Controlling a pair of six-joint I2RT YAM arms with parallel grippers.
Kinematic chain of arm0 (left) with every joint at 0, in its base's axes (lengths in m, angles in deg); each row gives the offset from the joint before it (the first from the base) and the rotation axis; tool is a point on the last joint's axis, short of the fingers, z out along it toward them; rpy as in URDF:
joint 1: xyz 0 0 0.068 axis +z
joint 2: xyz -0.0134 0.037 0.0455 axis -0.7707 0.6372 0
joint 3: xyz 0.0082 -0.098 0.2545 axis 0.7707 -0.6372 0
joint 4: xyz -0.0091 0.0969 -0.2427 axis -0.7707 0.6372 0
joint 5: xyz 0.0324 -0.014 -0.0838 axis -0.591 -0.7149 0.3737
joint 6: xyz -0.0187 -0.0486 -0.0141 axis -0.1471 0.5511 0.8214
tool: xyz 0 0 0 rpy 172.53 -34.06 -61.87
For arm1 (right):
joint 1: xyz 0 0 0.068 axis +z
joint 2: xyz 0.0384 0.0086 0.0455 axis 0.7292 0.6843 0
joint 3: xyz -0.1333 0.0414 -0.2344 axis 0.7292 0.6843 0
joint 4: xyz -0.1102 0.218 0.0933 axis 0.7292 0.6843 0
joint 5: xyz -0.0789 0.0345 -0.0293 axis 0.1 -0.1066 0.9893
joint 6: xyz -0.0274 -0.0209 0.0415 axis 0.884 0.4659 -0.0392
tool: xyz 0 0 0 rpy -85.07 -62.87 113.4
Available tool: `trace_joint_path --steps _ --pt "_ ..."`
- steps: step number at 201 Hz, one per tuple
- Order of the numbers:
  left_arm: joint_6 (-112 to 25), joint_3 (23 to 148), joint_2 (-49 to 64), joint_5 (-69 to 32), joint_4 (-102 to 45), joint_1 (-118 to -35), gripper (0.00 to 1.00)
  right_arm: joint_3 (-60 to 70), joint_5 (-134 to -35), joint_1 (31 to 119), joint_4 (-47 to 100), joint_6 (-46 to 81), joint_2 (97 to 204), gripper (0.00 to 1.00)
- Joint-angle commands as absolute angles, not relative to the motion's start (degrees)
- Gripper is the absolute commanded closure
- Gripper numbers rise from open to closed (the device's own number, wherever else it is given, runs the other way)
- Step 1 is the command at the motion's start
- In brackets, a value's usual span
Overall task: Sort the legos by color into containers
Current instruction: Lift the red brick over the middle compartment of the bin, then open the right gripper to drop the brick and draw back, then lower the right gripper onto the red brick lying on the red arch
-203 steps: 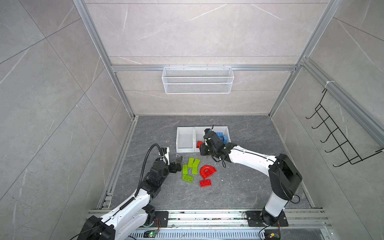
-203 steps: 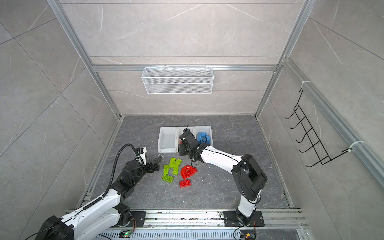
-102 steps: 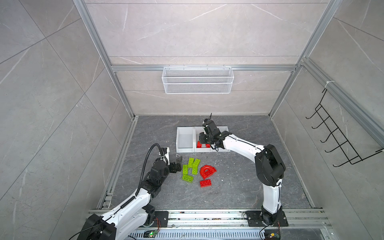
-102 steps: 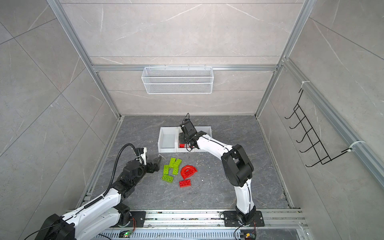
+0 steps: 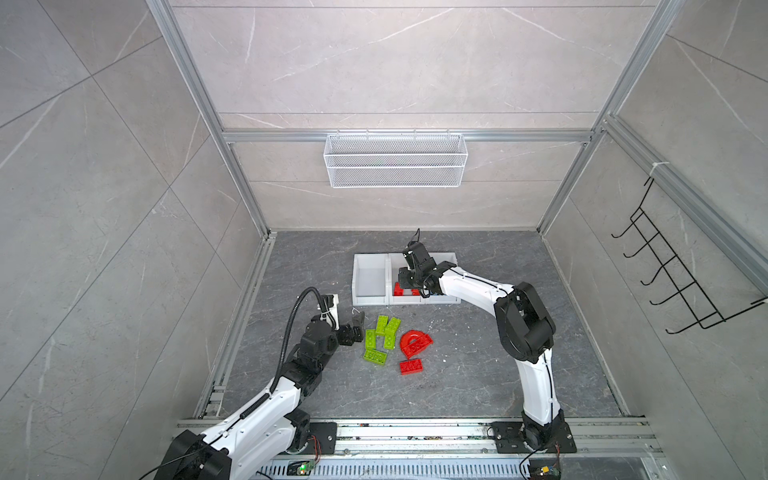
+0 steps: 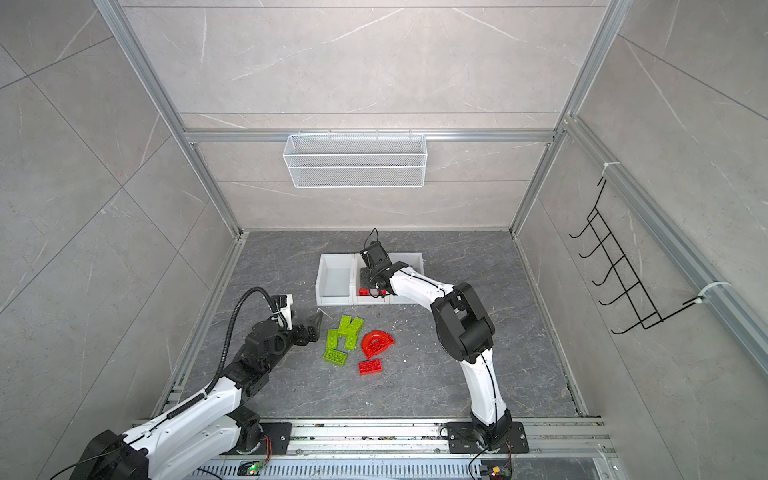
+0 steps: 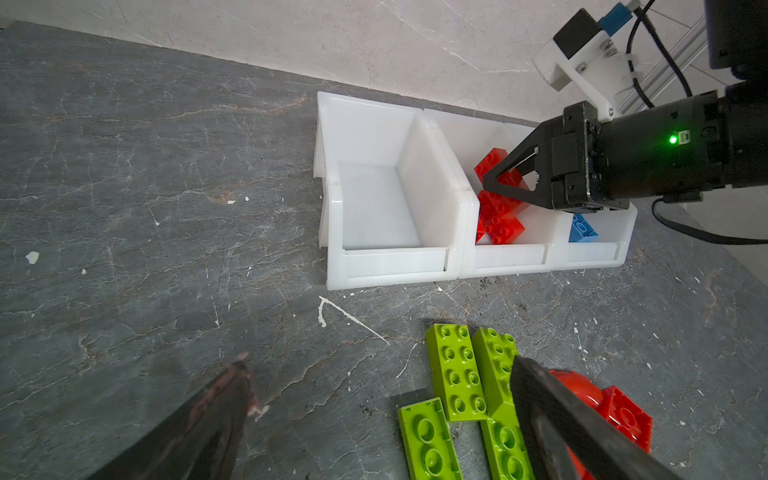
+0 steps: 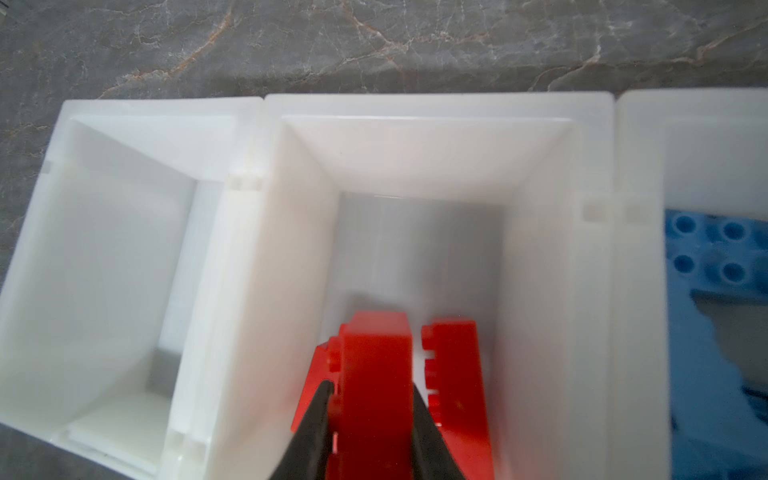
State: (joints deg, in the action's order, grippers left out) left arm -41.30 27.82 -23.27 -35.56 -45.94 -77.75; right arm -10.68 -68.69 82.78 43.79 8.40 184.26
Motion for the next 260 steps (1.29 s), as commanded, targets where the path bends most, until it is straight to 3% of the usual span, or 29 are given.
trace_joint_path --steps 1,81,93,109,157,206,260 --pt "-41.41 28.73 -24.15 -35.64 -48.28 -77.51 0.00 -12.13 -67.92 82.77 44.90 9.13 185.40 0.78" --pt "-41.47 28.70 -24.72 -36.10 -47.75 -77.50 0.00 -14.63 -67.54 82.77 47.96 10.09 186.06 0.72" --pt "-41.49 28.74 -24.72 -36.21 -47.76 -77.54 0.00 -14.86 -67.51 82.76 48.06 10.17 186.14 0.64" --pt "-41.41 28.73 -24.56 -36.25 -47.73 -77.54 0.00 -15.97 -67.35 82.77 49.31 10.44 186.46 0.45" --pt "-41.35 28.87 -24.80 -36.12 -47.42 -77.55 0.00 -15.00 -69.40 84.70 50.81 12.04 177.98 0.44" --pt "-41.32 28.52 -27.18 -36.17 -46.79 -77.49 0.00 2.76 -67.19 90.24 52.87 13.07 160.40 0.34" --pt "-41.25 28.63 -26.68 -36.14 -46.79 -77.45 0.00 27.49 -66.25 96.26 49.67 2.19 146.49 0.31"
